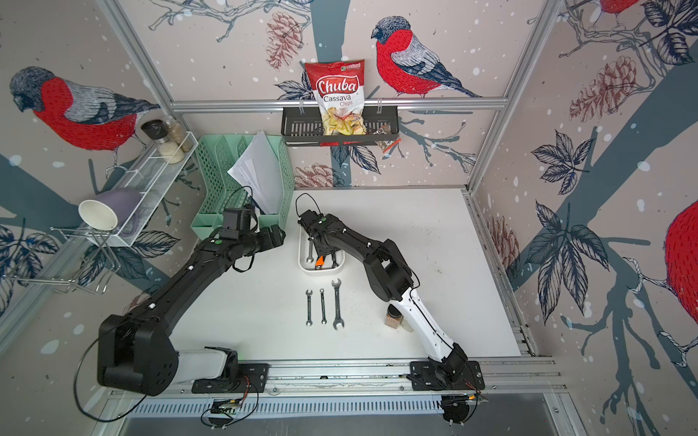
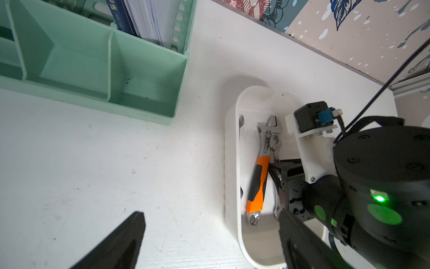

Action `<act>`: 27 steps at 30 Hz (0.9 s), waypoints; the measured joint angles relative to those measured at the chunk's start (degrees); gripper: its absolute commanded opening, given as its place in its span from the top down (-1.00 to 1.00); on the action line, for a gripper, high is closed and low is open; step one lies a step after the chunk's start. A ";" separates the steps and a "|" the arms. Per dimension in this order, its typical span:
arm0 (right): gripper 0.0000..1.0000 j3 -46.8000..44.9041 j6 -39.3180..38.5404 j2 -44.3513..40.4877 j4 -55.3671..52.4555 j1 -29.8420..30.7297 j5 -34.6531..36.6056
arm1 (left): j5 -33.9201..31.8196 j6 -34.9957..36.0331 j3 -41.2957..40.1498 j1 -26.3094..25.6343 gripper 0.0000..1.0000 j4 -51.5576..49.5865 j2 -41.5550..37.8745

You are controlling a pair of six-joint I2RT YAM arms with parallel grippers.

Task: Take out the wrench from the storage box
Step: Pick up the wrench from the storage box.

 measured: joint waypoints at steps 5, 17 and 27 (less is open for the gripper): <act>0.43 -0.31 0.15 0.33 0.59 0.15 0.76 | 0.00 0.00 0.00 0.00 -0.87 0.00 0.00; 0.80 -0.98 1.20 0.15 2.51 0.13 1.42 | -0.02 0.00 0.00 0.00 -0.87 0.00 -0.28; 1.00 -0.87 1.18 -0.33 1.20 0.28 2.84 | -0.02 0.00 -0.02 0.00 -0.87 0.00 -0.55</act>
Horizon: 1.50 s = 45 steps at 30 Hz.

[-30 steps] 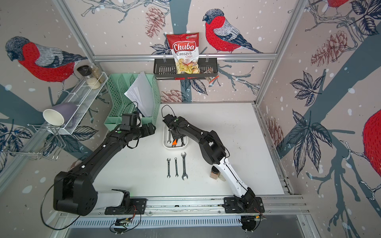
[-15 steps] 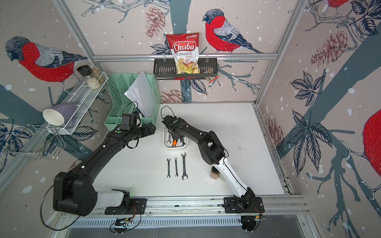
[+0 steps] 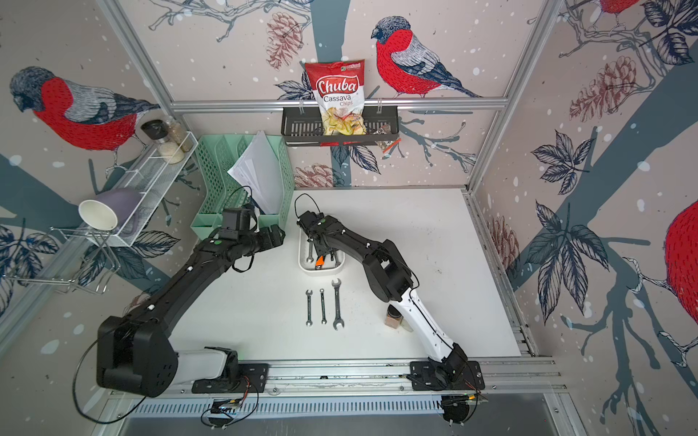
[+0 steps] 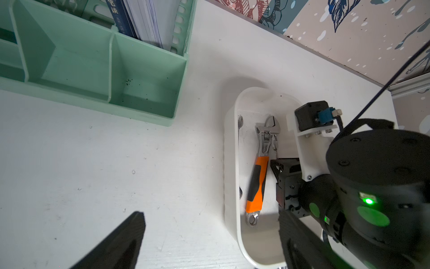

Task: Take out the wrench from the storage box
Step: Pick up the wrench from the storage box, then place the wrench at the center of the board.

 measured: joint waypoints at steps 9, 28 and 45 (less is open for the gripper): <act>1.00 1.20 -0.07 -0.46 -1.95 0.66 0.72 | 0.00 0.00 0.00 0.00 -0.87 0.00 -0.57; 1.00 7.67 -1.36 -7.45 -0.66 0.79 1.53 | -0.37 0.02 0.00 0.00 -0.88 0.00 -0.90; 1.00 -27.47 -1.01 -30.86 11.06 -10.69 -6.29 | -0.39 0.02 -1.05 0.00 -0.88 0.50 -1.38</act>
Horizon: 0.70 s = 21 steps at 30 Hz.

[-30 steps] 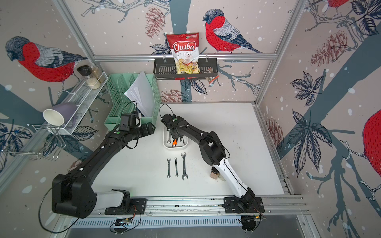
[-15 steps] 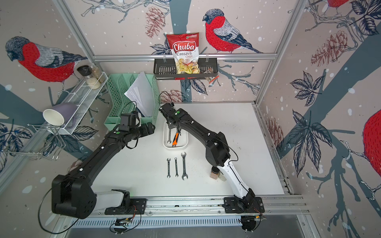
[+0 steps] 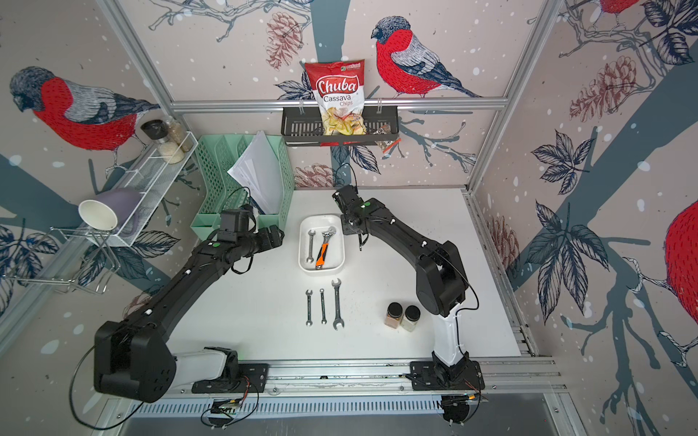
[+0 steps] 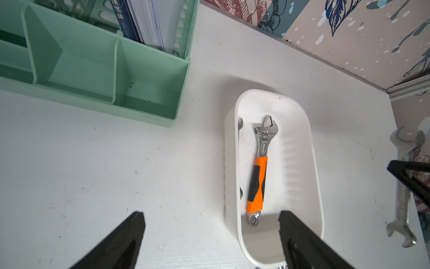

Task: Take out the wrench from the storage box
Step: Place the wrench at the center of the board.

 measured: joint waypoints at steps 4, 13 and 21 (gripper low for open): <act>1.00 -4.76 -0.52 0.90 3.89 -3.58 -4.35 | 0.02 0.00 -0.13 0.00 -0.88 0.13 -0.07; 1.00 -7.13 -1.97 7.15 9.01 -6.67 -8.44 | 0.04 0.02 -0.37 0.00 -0.88 0.37 -0.17; 1.00 -8.09 -1.97 10.29 10.43 -8.57 -8.74 | 0.17 0.15 -0.42 0.00 -0.88 0.85 -0.17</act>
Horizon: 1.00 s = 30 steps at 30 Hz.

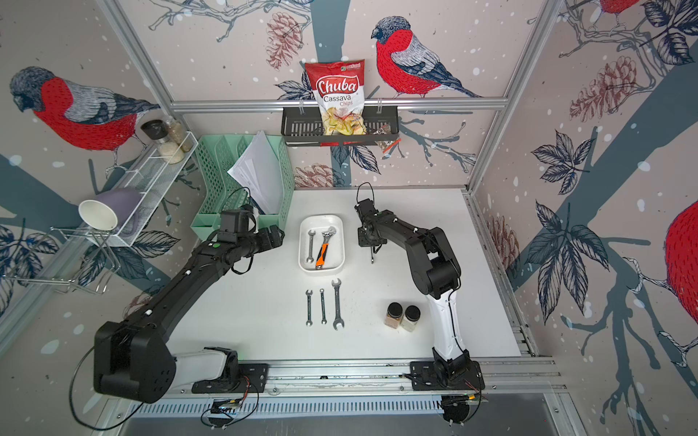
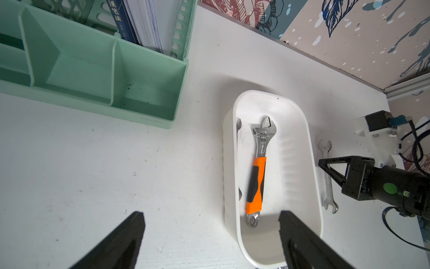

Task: Take out the wrench from the storage box
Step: Place the wrench at the center of the board.

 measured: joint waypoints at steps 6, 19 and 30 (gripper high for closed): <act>0.90 0.04 0.00 1.18 1.51 -0.35 0.24 | -0.02 0.00 0.00 0.00 -0.88 0.07 0.09; 0.48 0.04 0.20 1.70 3.93 -0.70 1.25 | -0.02 0.00 0.00 0.00 -0.88 0.33 0.63; 0.42 -0.15 0.22 0.20 1.57 -0.68 1.75 | -0.04 0.00 0.00 0.00 -0.88 0.33 0.66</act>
